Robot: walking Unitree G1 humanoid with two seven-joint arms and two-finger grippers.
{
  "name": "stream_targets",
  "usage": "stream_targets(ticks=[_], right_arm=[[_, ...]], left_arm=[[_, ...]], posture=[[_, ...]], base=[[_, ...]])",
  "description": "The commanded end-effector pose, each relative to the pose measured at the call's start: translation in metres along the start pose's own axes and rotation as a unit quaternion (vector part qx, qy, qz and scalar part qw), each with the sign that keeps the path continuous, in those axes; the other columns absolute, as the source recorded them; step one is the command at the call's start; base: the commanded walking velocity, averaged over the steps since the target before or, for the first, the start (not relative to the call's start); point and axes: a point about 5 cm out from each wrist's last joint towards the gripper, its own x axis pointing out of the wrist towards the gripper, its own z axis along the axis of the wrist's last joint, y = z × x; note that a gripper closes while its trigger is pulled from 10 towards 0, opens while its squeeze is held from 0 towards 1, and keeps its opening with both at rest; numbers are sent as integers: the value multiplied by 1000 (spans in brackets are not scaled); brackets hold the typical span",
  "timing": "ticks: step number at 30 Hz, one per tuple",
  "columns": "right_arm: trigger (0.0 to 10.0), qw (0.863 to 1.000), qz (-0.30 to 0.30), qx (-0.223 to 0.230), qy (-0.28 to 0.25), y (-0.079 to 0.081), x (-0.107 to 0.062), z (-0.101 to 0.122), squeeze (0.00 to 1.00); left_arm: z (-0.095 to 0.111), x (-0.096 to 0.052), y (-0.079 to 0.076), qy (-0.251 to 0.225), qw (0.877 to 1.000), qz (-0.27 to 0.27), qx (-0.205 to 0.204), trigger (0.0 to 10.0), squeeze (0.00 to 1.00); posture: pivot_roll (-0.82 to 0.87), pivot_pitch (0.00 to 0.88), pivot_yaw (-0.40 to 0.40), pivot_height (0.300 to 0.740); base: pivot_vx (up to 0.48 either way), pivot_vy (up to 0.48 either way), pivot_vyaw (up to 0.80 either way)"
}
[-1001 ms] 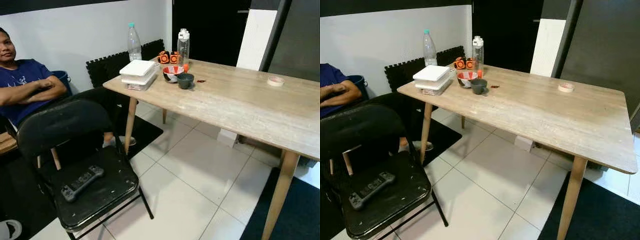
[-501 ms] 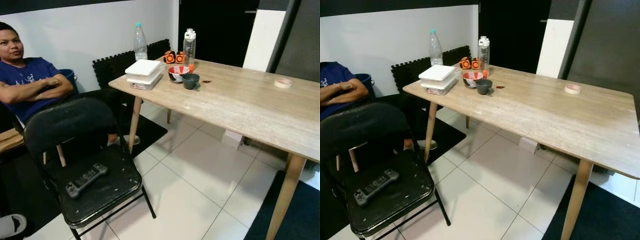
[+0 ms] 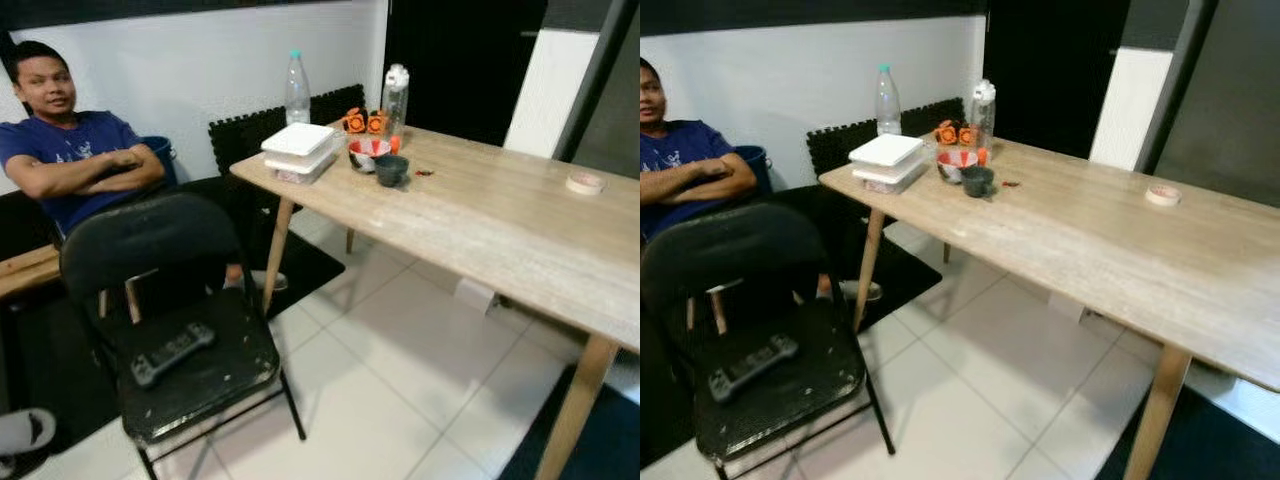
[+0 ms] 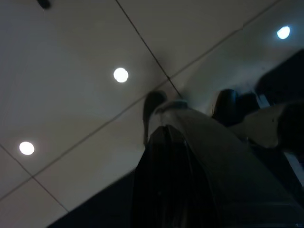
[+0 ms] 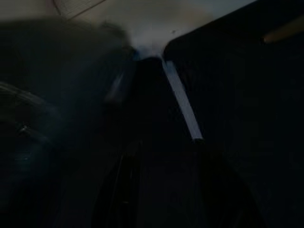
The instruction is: Restocking fridge
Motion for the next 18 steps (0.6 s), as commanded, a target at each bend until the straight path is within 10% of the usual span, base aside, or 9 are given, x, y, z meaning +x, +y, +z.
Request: stream_targets(ticks=[1, 18], right_arm=[[10000, 1000, -10, -2, 1, -7, -1, 0, 0], [10000, 1000, -13, -9, 3, -8, -2, 0, 0]], left_arm=[[2, 1, -2, -1, 1000, -2, 2, 10000, 0], [1, 1, -2, -2, 1000, 3, -7, 10000, 0]], posture=[[-91, 0, 25, 740], [-95, 0, 13, 740]], base=[[0, -454, 0], [0, -214, 0]])
